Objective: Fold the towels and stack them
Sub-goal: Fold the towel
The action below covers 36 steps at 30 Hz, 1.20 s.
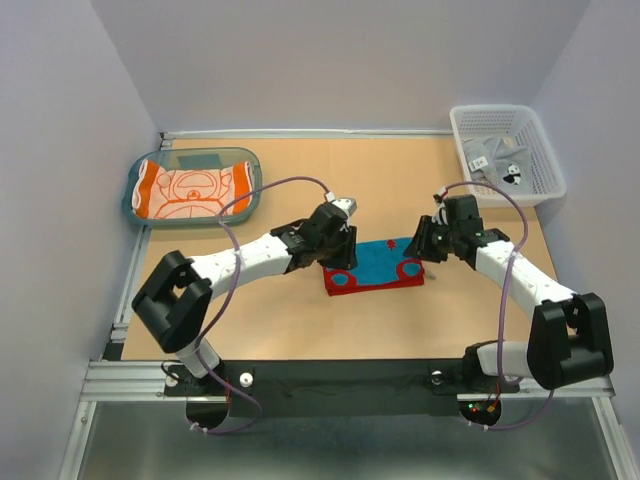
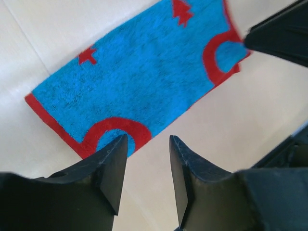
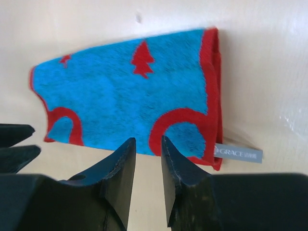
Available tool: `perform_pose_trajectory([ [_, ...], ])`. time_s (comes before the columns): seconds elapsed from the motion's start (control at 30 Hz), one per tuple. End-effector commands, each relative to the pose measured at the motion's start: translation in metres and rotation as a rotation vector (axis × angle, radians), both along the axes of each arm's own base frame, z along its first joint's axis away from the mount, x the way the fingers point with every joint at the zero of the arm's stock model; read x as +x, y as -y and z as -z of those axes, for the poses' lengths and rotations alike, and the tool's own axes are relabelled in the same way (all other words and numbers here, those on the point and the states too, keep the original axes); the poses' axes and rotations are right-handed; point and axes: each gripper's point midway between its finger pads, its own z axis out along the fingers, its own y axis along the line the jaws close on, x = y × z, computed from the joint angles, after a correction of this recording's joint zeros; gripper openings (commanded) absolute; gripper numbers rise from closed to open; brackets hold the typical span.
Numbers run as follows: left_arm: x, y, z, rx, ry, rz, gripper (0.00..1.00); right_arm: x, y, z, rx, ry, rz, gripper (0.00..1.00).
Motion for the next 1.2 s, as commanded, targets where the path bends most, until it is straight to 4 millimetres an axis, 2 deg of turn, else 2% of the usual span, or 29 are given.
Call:
perform_pose_trajectory([
  [0.0,-0.01,-0.004,0.049,0.064,-0.11,-0.063,0.42,-0.004,0.009,0.027,-0.013,-0.013,0.089,0.33],
  [0.03,-0.014,-0.008,0.061,0.078,-0.132,-0.074,0.38,-0.009,0.011,0.035,-0.019,-0.027,0.098,0.33],
  [0.07,-0.021,-0.017,0.078,0.096,-0.163,-0.094,0.34,-0.019,0.016,0.051,-0.038,-0.06,0.12,0.33],
  [0.1,-0.025,-0.022,0.087,0.112,-0.176,-0.095,0.33,-0.019,0.016,0.051,-0.035,-0.063,0.124,0.33],
  [0.17,-0.033,-0.03,0.101,0.131,-0.21,-0.118,0.3,-0.032,0.023,0.067,-0.06,-0.092,0.145,0.33],
  [0.2,-0.04,-0.039,0.112,0.155,-0.229,-0.127,0.28,-0.034,0.025,0.069,-0.066,-0.095,0.158,0.33],
  [0.3,-0.05,-0.052,0.124,0.175,-0.255,-0.149,0.28,-0.033,0.028,0.058,-0.061,-0.051,0.186,0.33],
  [0.37,-0.052,-0.053,0.122,0.167,-0.252,-0.154,0.28,-0.027,0.031,0.039,-0.052,0.014,0.215,0.36],
  [0.47,-0.05,-0.053,0.116,0.155,-0.238,-0.159,0.3,-0.021,0.04,0.023,-0.065,0.058,0.281,0.45],
  [0.53,-0.049,-0.052,0.114,0.148,-0.233,-0.16,0.31,-0.02,0.043,0.022,-0.071,0.054,0.306,0.48],
  [0.67,-0.048,-0.049,0.111,0.136,-0.233,-0.16,0.31,-0.019,0.039,0.021,-0.04,0.036,0.318,0.48],
  [0.83,-0.047,-0.052,0.111,0.138,-0.223,-0.172,0.31,-0.014,0.018,0.013,0.042,0.032,0.225,0.42],
  [0.9,-0.047,-0.053,0.111,0.142,-0.223,-0.172,0.31,-0.013,0.015,0.015,0.06,0.037,0.229,0.38],
  [1.03,-0.048,-0.056,0.116,0.154,-0.232,-0.186,0.31,-0.022,0.022,0.047,0.038,-0.026,0.276,0.32],
  [1.07,-0.05,-0.058,0.118,0.156,-0.238,-0.193,0.31,-0.03,0.024,0.062,0.026,-0.068,0.293,0.31],
  [1.17,-0.05,-0.063,0.121,0.158,-0.249,-0.215,0.31,-0.039,0.035,0.081,-0.017,-0.102,0.34,0.3],
])
